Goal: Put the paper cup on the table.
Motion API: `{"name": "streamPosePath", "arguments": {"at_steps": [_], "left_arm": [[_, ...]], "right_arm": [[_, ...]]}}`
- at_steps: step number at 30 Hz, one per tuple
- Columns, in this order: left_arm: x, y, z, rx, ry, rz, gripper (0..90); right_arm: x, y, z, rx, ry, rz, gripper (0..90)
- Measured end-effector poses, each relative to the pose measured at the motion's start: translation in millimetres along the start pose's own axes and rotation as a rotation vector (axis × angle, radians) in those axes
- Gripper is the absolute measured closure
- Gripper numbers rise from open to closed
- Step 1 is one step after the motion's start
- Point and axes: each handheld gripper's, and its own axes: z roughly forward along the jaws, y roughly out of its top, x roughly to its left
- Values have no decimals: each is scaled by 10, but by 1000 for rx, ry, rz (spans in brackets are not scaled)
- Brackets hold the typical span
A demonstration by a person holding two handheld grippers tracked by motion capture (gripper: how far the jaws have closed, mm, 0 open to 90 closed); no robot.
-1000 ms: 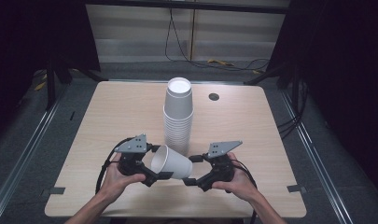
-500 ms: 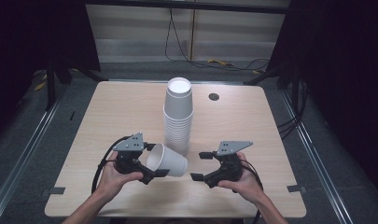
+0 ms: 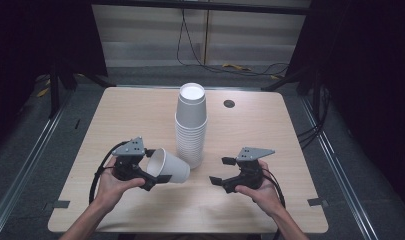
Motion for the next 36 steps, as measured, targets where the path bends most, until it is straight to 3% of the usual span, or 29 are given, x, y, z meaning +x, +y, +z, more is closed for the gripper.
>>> {"name": "streamPosePath", "arguments": {"at_steps": [5,6,10,13,17,18,20,21,28,29,36], "left_arm": [[97,29,-145,14,33,-11,78],[147,34,-220,20,52,-39,78],[191,4,-272,16,80,-69,78],[241,-23,-336,24,151,-98,78],[286,-28,-365,44,195,-117,78],[304,-30,-332,71,216,-129,78],[310,-29,-314,82,216,-132,77],[326,-14,-295,95,253,-127,76],[397,46,-296,142,311,-106,70],[448,38,-251,184,334,-98,70],[569,43,-174,214,340,-109,71]], "right_arm": [[-95,-5,-42,-9,-29,20,156],[-123,-12,-69,-24,-40,31,153],[-149,-10,-93,-34,-53,40,162],[-167,7,-87,-35,-61,43,149],[-171,0,-80,-21,-70,40,143],[-168,-1,-84,-23,-71,41,143],[-166,-2,-86,-23,-63,42,144],[-148,-5,-83,-17,-66,39,145],[-122,-5,-60,-5,-61,31,144],[-133,-9,-54,3,-59,33,148],[-136,-32,-44,22,-53,39,148]]}}
